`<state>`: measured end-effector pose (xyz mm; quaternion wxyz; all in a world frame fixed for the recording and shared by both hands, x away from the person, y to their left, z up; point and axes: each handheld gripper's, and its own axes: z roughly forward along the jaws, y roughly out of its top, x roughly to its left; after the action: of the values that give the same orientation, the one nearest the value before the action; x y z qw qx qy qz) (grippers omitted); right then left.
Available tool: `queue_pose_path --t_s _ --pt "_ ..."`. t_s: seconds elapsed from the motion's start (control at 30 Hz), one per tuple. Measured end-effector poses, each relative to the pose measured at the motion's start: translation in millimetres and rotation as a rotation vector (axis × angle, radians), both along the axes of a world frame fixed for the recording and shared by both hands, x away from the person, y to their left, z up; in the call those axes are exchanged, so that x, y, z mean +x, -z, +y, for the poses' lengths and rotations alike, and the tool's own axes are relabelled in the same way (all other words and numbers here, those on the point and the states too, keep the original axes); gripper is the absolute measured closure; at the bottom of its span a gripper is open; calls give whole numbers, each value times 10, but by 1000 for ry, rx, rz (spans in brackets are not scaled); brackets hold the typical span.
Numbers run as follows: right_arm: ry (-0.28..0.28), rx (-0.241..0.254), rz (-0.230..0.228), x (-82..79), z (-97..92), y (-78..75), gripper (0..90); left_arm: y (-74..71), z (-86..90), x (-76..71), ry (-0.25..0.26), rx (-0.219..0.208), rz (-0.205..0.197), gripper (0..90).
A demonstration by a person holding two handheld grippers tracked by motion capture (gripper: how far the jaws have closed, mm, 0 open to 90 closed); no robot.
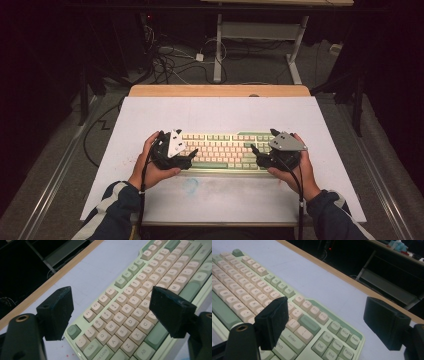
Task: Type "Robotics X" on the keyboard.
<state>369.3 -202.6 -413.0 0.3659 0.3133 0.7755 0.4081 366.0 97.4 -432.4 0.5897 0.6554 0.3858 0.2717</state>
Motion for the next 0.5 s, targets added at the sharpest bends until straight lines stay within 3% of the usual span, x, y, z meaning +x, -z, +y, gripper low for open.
queue_pose_path --t_s 0.5 --pt "4 -5 -34 -240 -122 -66 212 -5 54 -179 13 32 -32 184"
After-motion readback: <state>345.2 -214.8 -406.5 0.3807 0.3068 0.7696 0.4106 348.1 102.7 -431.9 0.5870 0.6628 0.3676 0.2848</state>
